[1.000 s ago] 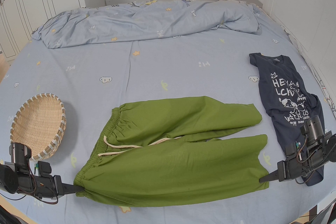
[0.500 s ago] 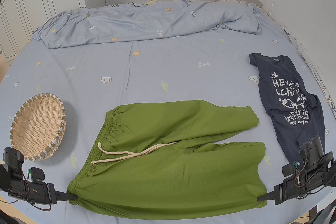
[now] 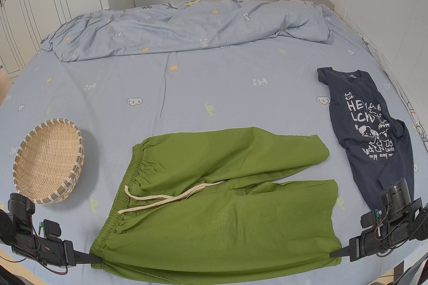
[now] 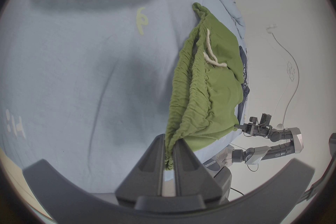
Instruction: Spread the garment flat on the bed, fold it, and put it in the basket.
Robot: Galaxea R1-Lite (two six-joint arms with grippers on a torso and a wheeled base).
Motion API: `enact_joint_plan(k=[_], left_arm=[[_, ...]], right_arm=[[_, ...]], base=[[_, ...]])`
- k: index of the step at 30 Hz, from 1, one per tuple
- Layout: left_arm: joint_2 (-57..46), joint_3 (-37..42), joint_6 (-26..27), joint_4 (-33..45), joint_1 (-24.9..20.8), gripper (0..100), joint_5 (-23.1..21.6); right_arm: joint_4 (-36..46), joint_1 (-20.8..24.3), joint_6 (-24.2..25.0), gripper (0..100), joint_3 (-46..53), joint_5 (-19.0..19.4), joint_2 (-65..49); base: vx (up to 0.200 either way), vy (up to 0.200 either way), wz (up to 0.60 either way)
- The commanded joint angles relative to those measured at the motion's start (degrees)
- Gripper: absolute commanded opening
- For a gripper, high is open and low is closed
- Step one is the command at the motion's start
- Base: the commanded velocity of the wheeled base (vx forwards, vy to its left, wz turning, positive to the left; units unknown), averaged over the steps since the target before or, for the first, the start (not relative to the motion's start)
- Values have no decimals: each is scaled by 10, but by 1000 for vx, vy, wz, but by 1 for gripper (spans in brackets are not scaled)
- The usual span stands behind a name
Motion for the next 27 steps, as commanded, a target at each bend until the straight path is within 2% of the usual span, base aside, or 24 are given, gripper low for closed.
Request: enact_joint_plan(k=[1, 7, 21, 22, 25, 26, 27], left_arm=[[13, 7, 2, 2, -13, 0, 3], [42, 18, 27, 0, -28, 0, 57], [59, 13, 24, -6, -29, 0, 56], [60, 13, 24, -6, -33, 100, 55], [60, 14, 24, -6, -40, 100, 56], [59, 15, 24, -6, -41, 100, 56], [58, 15, 23, -7, -41, 100, 55]], right_arm=[[-14, -1, 0, 0, 9, -1, 45], [-25, -5, 0, 0, 10, -1, 66], [-29, -1, 0, 0, 14, 0, 66], [-29, -1, 0, 0, 14, 0, 66], [-29, 0, 1, 0, 14, 0, 66], [-29, 0, 2, 100, 13, -1, 66], [-29, 1, 3, 100, 13, 0, 65]], base=[[0, 0, 0], [0, 0, 0], [0, 0, 0], [0, 0, 0], [0, 0, 0], [0, 0, 0], [0, 0, 0]])
